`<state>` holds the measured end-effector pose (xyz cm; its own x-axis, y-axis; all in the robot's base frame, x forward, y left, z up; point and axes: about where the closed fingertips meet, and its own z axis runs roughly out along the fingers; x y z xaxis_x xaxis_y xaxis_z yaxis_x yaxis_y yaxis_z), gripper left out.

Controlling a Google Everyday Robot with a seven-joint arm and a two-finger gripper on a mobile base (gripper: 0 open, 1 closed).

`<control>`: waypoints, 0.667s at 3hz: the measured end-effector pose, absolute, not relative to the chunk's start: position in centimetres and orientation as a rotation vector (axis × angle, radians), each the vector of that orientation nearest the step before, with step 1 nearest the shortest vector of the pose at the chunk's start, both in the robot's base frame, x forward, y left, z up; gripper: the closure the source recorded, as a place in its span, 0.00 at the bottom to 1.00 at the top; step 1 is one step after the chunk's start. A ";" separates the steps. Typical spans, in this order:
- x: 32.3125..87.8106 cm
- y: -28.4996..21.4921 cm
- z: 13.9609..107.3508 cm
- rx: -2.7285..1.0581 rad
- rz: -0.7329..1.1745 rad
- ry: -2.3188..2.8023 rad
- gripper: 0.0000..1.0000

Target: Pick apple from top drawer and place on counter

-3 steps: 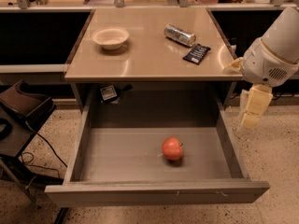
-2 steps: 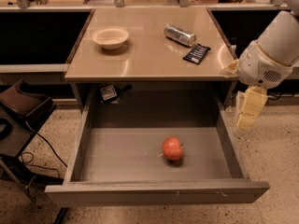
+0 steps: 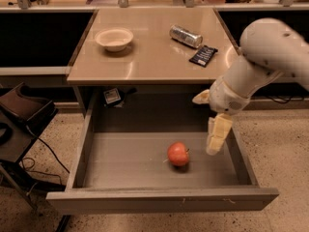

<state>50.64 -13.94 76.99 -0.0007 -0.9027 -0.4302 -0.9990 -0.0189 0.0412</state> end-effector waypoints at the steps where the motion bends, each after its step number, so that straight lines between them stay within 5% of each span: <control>1: 52.4 -10.9 71.1 -1.976 0.503 1.895 0.00; 2: 52.6 -10.8 71.1 -1.970 0.497 1.893 0.00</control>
Offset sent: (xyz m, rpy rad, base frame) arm 0.0264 0.0383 -0.0833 0.0856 -0.0964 -0.0049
